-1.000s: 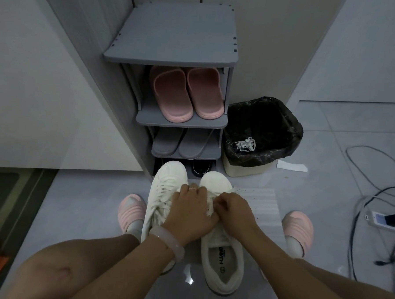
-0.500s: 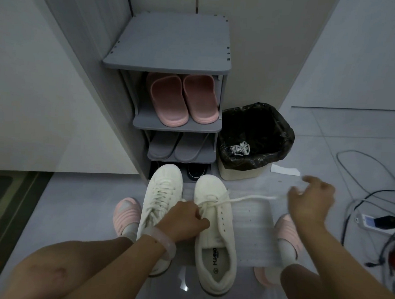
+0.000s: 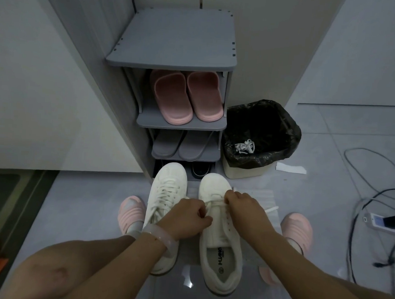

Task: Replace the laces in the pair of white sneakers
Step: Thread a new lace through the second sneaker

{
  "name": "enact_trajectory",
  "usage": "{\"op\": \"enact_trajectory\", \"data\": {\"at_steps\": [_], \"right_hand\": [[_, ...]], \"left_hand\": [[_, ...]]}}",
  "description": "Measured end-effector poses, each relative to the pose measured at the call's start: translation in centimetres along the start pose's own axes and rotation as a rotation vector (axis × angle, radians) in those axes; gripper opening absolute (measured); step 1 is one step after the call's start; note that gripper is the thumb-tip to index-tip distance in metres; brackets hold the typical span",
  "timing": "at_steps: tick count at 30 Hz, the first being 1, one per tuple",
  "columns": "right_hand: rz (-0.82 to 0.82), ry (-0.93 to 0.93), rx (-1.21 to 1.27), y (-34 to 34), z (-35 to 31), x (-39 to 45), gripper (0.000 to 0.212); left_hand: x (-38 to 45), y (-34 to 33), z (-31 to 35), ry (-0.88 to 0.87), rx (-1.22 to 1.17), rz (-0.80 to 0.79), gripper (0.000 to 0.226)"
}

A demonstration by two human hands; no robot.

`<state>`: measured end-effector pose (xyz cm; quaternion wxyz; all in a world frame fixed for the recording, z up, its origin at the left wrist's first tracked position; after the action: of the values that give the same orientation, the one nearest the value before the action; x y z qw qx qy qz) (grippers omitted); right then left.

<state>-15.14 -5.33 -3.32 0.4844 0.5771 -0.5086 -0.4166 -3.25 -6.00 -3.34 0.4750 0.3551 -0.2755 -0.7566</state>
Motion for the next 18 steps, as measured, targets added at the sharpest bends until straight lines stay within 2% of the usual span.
{"op": "enact_trajectory", "data": {"at_steps": [3,5,7,9,11,13,15,18], "right_hand": [[0.001,0.020,-0.052,0.2,-0.2,0.2,0.021],[-0.002,-0.055,-0.031,1.1,0.8,0.3,0.013],[0.034,-0.276,-0.048,2.7,4.8,0.0,0.006],[0.061,-0.554,-0.072,4.4,10.2,-1.3,0.011],[-0.002,-0.660,-0.162,4.9,13.6,-2.8,0.011],[-0.099,-0.582,-0.165,4.1,13.4,-2.6,0.034],[-0.084,-0.369,-0.016,3.1,9.7,-1.3,0.052],[0.015,0.002,0.119,2.5,2.3,0.3,0.039]], "left_hand": [[0.0,-0.1,-0.4,0.076,-0.033,0.021,0.021],[0.1,-0.2,-0.7,0.114,-0.068,0.018,0.028],[0.2,0.0,-1.2,0.150,-0.088,0.027,0.026],[0.3,0.1,-1.6,0.177,-0.069,0.028,0.028],[0.3,0.0,-1.6,0.188,-0.085,0.017,0.031],[0.3,-0.1,-1.2,0.169,-0.109,0.012,0.041],[0.2,-0.2,-0.6,0.123,-0.098,-0.001,0.059],[0.1,-0.1,0.0,0.041,-0.071,0.006,0.066]]}}
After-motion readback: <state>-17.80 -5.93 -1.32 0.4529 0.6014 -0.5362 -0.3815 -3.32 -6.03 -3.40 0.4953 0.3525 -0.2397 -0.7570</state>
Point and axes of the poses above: each hand's wrist, its own x-axis towards the middle knuckle, its own y-axis out of the back of the hand, z = x × y, the point moved 8 cm from there along x, towards the middle knuckle, and after that the axes turned 12 degrees about z, right-handed, at the moved point
